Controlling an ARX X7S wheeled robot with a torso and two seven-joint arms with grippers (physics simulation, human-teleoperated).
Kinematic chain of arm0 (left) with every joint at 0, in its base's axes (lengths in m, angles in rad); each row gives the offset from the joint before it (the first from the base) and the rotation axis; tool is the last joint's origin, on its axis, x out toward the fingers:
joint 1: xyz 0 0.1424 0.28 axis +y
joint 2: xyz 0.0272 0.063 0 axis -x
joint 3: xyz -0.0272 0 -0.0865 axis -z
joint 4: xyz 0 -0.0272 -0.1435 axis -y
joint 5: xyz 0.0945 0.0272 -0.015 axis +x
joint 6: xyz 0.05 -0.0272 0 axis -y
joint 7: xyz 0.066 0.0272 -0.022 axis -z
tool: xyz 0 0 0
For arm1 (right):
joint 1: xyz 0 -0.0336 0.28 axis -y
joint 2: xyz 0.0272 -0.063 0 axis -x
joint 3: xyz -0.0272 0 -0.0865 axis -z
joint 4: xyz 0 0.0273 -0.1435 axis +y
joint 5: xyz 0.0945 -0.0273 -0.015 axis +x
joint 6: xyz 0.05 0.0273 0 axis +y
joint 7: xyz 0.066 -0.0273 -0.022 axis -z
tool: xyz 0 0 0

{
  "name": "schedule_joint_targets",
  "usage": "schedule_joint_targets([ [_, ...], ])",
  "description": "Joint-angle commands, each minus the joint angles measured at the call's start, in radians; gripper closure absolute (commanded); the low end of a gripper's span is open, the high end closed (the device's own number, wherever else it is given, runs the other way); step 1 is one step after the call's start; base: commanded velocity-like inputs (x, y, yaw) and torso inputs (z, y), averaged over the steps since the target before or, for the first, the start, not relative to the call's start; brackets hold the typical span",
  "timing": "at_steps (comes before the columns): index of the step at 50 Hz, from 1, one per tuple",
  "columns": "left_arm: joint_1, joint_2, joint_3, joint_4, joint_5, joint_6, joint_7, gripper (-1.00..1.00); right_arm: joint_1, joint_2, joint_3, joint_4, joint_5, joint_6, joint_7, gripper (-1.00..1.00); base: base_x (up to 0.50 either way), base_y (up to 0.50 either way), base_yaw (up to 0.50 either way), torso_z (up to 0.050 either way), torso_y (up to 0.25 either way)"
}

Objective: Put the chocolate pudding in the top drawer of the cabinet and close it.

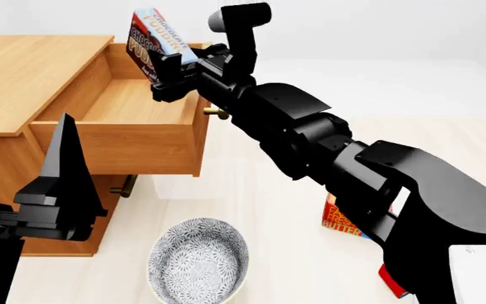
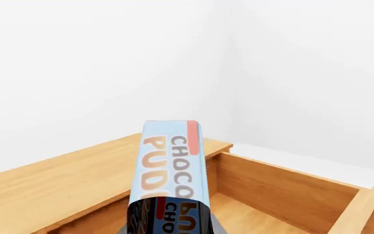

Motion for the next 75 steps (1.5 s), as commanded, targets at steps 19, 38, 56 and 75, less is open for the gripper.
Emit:
schedule_joint_targets([
  [19, 0.008, 0.001, 0.007, -0.009, 0.005, 0.013, 0.005, -1.0, -0.019, 0.0, -0.002, -0.039, -0.041, 0.02, 0.003, 1.0, 0.0, 0.0, 0.0, 0.0, 0.0],
  [38, 0.015, 0.002, 0.009, -0.012, 0.009, 0.021, 0.008, -1.0, -0.008, 0.0, 0.0, -0.053, -0.052, 0.017, 0.009, -1.0, 0.0, 0.0, 0.0, 0.0, 0.0],
  [56, 0.019, 0.0, 0.009, -0.011, 0.009, 0.026, 0.007, -1.0, 0.04, 0.0, 0.002, -0.054, -0.016, -0.009, 0.003, -1.0, 0.0, 0.0, 0.0, 0.0, 0.0],
  [75, 0.026, -0.014, 0.0, 0.006, 0.004, 0.029, -0.007, -1.0, 0.037, 0.048, 0.025, -0.091, 0.009, -0.077, -0.009, -1.0, 0.0, 0.0, 0.0, 0.0, 0.0],
])
